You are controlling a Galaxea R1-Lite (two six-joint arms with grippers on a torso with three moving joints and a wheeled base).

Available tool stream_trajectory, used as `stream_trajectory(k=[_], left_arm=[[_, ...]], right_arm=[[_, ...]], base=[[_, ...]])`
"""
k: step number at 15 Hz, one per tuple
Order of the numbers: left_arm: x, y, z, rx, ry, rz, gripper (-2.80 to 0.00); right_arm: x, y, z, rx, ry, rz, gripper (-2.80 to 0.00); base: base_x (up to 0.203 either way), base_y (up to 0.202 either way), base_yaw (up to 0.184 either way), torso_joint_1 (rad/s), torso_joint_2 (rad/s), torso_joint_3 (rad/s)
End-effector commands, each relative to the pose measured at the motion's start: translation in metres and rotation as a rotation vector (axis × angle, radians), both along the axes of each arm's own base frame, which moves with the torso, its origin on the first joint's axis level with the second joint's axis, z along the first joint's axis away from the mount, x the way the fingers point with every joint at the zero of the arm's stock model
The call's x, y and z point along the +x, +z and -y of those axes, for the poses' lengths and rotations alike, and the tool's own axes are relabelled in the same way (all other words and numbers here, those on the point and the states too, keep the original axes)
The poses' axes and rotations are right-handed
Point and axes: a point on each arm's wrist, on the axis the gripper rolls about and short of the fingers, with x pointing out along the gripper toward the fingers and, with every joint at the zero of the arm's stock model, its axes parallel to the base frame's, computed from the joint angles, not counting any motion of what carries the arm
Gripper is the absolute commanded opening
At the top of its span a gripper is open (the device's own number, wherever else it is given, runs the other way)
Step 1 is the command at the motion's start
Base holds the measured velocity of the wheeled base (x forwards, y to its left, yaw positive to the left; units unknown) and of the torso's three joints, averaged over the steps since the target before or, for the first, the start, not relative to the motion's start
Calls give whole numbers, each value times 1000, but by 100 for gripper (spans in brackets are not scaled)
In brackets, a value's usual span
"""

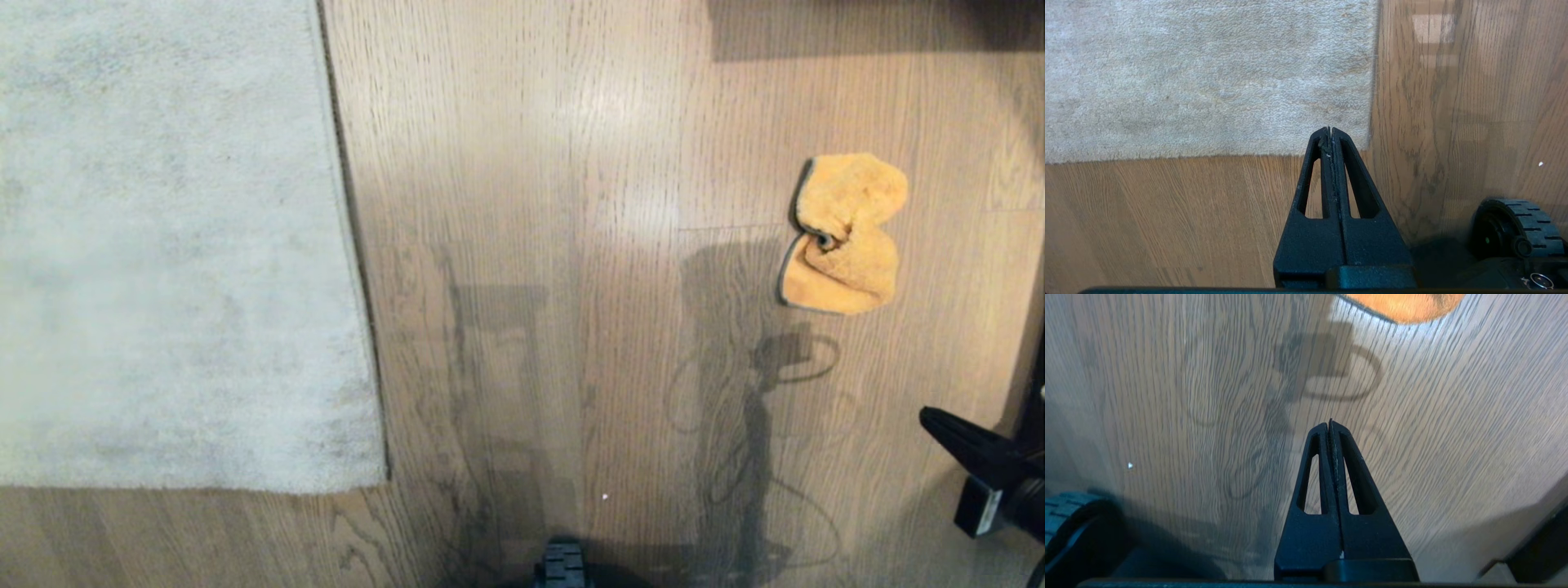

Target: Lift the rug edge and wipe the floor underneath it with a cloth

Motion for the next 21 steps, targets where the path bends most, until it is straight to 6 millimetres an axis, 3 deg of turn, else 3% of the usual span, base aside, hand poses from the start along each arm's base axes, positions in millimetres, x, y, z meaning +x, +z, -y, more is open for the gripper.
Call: stream_trajectory(k=[1,10,21], left_arm=[[0,0,0,0,0,2,-280],[0,0,0,0,0,2,-280],[0,0,0,0,0,0,-280]], right_arm=[[-6,3,0,-1,2,21,-280],[-43,-8,1,1,-2,-91,-280],[-74,-14,2,-3,-12,-67,-280]], base=[[0,0,0,0,0,0],[0,0,0,0,0,0],[0,0,0,0,0,0]])
